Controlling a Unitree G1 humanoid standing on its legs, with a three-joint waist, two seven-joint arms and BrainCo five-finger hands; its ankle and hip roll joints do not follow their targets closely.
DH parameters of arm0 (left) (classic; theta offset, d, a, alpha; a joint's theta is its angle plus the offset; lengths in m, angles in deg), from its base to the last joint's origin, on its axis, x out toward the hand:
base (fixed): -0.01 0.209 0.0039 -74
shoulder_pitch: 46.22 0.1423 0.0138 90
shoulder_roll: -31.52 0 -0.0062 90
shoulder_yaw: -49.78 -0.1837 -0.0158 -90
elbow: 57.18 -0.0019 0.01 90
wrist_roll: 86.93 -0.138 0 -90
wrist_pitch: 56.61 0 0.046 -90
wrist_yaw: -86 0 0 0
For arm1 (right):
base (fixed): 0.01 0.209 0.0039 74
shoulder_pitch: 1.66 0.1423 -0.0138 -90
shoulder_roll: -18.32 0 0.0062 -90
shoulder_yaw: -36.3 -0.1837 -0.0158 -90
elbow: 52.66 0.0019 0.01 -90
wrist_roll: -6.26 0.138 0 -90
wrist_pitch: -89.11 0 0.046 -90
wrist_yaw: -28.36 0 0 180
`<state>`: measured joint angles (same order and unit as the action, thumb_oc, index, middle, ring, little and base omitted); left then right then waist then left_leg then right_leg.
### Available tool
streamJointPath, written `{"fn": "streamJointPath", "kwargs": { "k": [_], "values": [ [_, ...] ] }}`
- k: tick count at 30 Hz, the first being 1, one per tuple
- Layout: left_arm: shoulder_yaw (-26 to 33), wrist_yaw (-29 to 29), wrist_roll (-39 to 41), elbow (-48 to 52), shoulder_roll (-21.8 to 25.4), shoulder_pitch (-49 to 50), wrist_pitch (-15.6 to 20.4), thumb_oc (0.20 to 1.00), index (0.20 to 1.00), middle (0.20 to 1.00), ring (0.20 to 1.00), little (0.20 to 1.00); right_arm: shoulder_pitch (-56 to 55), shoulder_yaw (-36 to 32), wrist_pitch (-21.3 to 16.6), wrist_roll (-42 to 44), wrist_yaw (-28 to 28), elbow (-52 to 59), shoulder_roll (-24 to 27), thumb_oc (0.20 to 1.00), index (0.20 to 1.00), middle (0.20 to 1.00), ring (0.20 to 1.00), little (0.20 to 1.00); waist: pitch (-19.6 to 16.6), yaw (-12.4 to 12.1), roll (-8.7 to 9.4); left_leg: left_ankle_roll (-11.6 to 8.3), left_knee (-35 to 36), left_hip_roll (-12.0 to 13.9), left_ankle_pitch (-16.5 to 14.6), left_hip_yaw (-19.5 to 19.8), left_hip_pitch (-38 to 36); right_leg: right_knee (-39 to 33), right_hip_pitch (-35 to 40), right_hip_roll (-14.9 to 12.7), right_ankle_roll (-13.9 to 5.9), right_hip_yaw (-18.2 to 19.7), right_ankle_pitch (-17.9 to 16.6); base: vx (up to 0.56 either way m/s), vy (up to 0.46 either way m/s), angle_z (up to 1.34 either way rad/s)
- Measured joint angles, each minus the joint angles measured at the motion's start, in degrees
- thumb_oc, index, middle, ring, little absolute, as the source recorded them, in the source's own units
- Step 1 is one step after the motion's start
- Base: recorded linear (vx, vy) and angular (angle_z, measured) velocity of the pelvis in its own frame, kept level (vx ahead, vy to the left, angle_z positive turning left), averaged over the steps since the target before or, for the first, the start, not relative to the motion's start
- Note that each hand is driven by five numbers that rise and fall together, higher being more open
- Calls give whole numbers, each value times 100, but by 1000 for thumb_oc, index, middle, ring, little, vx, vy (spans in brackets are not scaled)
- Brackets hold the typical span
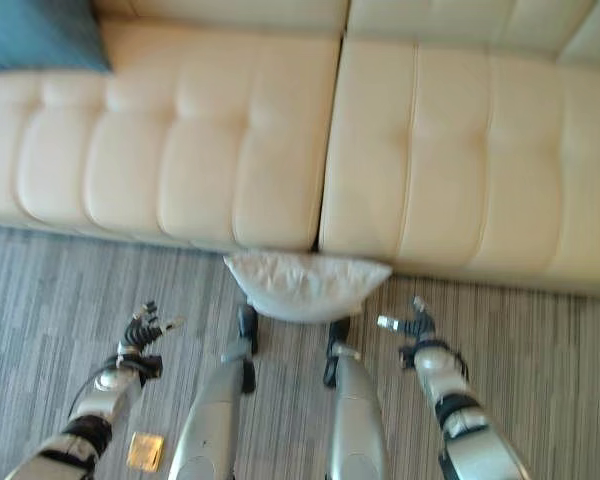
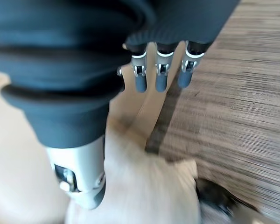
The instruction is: Pick up all the scattered cushions and arrange them neatly on the sofa.
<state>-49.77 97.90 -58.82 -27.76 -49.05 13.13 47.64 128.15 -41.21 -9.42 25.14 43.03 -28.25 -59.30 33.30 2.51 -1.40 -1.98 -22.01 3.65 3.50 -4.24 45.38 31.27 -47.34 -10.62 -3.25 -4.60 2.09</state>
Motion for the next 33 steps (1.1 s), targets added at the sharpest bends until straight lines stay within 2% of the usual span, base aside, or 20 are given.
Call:
{"fn": "streamJointPath", "kwargs": {
  "k": [1, 2, 5, 6, 7, 8, 10, 11, 12, 13, 14, 15, 16, 19, 21, 24, 30, 33],
  "values": [
    [-196, 144, 88, -191, 374, -790, 26, 1000, 1000, 1000, 1000, 1000, 698, 12, 3, 324, 119, -480, 71, 1000, 1000, 1000, 1000, 1000, 80, 12, 24, 3, -826, 0, -43, -92, 1132, 682, -1125, -99, 1, 191, 2, -289, 81, 11],
    [-684, 253, 214, 65, 547, -1093, 12, 1000, 1000, 1000, 1000, 1000, 1097, 297, 11, 653, 214, -417, 119, 1000, 1000, 1000, 1000, 1000, 78, -20, 21, 103, -1352, 45, -132, -136, 1767, 1160, -1776, -69, 12, 339, 111, -172, 38, -3],
    [-1156, 258, 216, 395, 572, -1564, 4, 1000, 1000, 1000, 1000, 1000, 1483, 700, -33, 831, 229, -69, 53, 1000, 1000, 1000, 1000, 1000, 65, -42, 35, 94, -1260, 93, -133, -137, 1949, 1104, -1981, -33, 28, 366, 119, -32, 19, -5],
    [-1490, 303, 197, 409, 640, -1899, -4, 1000, 1000, 1000, 1000, 1000, 1850, 1125, -11, 871, 275, 21, 74, 1000, 1000, 1000, 1000, 1000, 18, -31, 53, -15, -1473, 89, -323, -101, 2089, 1083, -2090, -49, 27, 343, 119, -26, 8, -23],
    [-1697, 300, 166, 425, 706, -2139, -1, 1000, 1000, 1000, 1000, 1000, 2137, 1364, -16, 878, 280, 46, 70, 1000, 1000, 1000, 1000, 1000, 18, -20, 50, 54, -1731, 96, -540, -44, 2265, 1158, -2232, -32, 22, 334, 117, -14, 6, -45],
    [-1757, 290, 165, 422, 658, -2389, -9, 1000, 1000, 1000, 1000, 1000, 2486, 1535, -17, 884, 292, 108, 0, 1000, 1000, 1000, 1000, 1000, 16, -75, 42, 89, -1738, 154, -539, 0, 2438, 1276, -2417, 117, -50, 370, 171, 0, -1, -42],
    [-1854, 254, 155, 465, 594, -2839, 18, 1000, 1000, 1000, 1000, 1000, 2746, 1557, -16, 940, 361, 77, -133, 1000, 1000, 1000, 1000, 1000, 19, 17, 48, 77, -1656, 146, -537, -21, 2637, 2202, -2650, 243, 132, 571, 680, 12, -12, 17],
    [-2070, 237, 147, 427, 506, -3177, -14, 1000, 1000, 1000, 1000, 1000, 2827, 1570, -1, 968, 400, 80, -215, 1000, 1000, 1000, 1000, 1000, 18, 106, 34, -7, -1875, 75, -631, 40, 2811, 2043, -2603, 200, 122, 547, 586, 13, -19, 43],
    [-2206, 231, 142, 400, 422, -3266, -25, 1000, 1000, 1000, 1000, 1000, 2860, 1616, -3, 995, 403, 127, -309, 887, 887, 887, 887, 887, 21, 106, 44, -5, -2318, 86, -664, 143, 2896, 2040, -2622, 204, 139, 497, 570, 0, 0, 0],
    [-2234, 254, 148, 304, 276, -3366, -120, 1000, 1000, 1000, 1000, 1000, 2924, 1622, -14, 1094, 467, 144, -436, 442, 442, 442, 442, 442, 17, 78, 42, 67, -2485, 69, -860, 231, 2668, 2044, -2633, 219, 130, 453, 576, 4, -38, -20],
    [-2236, 270, 155, 303, 106, -3433, -126, 1000, 1000, 1000, 1000, 1000, 2946, 1630, -23, 1147, 515, 143, -484, 200, 200, 200, 200, 200, 13, 101, 44, 45, -2342, 42, -880, 206, 2647, 2026, -2660, 210, 116, 506, 561, 2, -38, -7],
    [-2212, 293, 169, 312, -151, -3531, -124, 837, 837, 837, 837, 837, 2969, 1642, -15, 1226, 591, 109, -580, 200, 200, 200, 200, 200, 12, 106, 43, 57, -2127, -4, -814, 149, 2552, 1839, -2604, 208, 148, 561, 438, 2, -24, 15],
    [-2184, 345, 182, 266, -242, -3516, -129, 200, 200, 200, 200, 200, 2960, 1642, -7, 1285, 638, 84, -673, 200, 200, 200, 200, 200, 12, 105, 42, 72, -2068, 2, -675, 176, 2494, 1780, -2539, 207, 179, 517, 340, -5, -18, 10],
    [-2173, 513, 240, -70, -581, -3544, -138, 200, 200, 200, 200, 200, 2953, 1632, 6, 1450, 736, 76, -828, 200, 200, 200, 200, 200, 8, 65, 41, 50, -1844, 21, -533, 238, 2354, 1683, -2417, 204, 249, 399, 323, -7, -31, 7],
    [-2104, 602, 405, -151, -560, -3388, -160, 200, 200, 200, 200, 200, 2912, 1641, 14, 1494, 783, 80, -846, 200, 200, 200, 200, 200, 4, 8, 49, 22, -1570, 31, -348, 335, 2193, 1501, -2262, 218, 337, 268, 197, -19, -40, 9],
    [-1905, 662, 677, -111, -648, -3143, -169, 200, 200, 200, 200, 200, 2868, 1727, 14, 1487, 795, 121, -853, 200, 200, 200, 200, 200, 2, -19, 52, -66, -1390, 47, -250, 360, 1966, 1335, -2044, 215, 351, 180, 148, -7, -11, 3],
    [-1853, 976, 672, 1141, -402, -2839, -212, 200, 200, 200, 200, 200, 2325, 1533, -52, 1482, 1015, 922, -756, 200, 200, 200, 200, 200, -37, 25, 73, -25, -1003, 48, -133, 349, 1540, 974, -1609, 220, 330, 130, 39, -2, 2, 0],
    [-1715, 1099, 666, 1706, -362, -2552, -65, 200, 200, 200, 200, 200, 1818, 1377, -136, 1475, 1026, 1339, -742, 200, 200, 200, 200, 200, -399, 27, 107, -32, -828, 40, -147, 330, 1474, 815, -1558, 223, 279, 135, 102, 0, 0, 0]
  ]
}}
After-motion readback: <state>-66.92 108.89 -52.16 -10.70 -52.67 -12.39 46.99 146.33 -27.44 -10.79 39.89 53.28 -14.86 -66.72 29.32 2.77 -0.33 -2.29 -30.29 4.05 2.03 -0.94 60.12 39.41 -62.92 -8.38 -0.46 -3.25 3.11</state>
